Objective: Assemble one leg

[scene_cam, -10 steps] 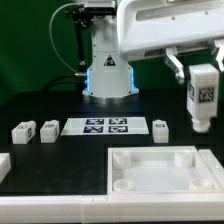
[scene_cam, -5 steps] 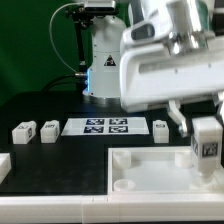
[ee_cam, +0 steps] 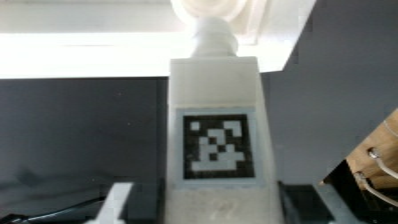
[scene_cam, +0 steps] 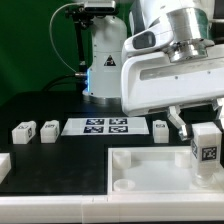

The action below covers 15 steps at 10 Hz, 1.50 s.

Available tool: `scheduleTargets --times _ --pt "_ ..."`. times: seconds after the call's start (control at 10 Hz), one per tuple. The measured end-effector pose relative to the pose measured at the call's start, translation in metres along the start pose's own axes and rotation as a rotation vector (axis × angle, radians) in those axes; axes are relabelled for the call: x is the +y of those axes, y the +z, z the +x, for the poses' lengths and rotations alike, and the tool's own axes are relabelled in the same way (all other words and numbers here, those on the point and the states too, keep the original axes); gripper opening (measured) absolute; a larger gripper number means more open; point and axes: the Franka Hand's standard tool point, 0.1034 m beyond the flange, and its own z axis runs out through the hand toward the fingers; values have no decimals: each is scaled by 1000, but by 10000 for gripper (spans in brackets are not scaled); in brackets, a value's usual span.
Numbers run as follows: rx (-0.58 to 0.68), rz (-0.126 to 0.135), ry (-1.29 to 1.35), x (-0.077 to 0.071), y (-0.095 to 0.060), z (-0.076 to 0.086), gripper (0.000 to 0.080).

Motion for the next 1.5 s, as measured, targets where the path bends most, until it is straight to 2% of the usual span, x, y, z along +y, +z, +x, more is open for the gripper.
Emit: scheduleTargets --times 0.2,0.6,0.9,1.0,1.2,1.3,1.5 --pt "-7 -2 -3 1 -1 -6 294" --pt "-18 1 -7 -2 8 -19 294" --pt "-10 1 -7 -4 11 -24 294" --pt "11 -5 10 -4 11 -25 294" --pt "35 -43 73 -4 10 -28 294" --pt "36 -51 73 -4 10 -27 294" --pt "16 -50 75 -4 11 -30 295"
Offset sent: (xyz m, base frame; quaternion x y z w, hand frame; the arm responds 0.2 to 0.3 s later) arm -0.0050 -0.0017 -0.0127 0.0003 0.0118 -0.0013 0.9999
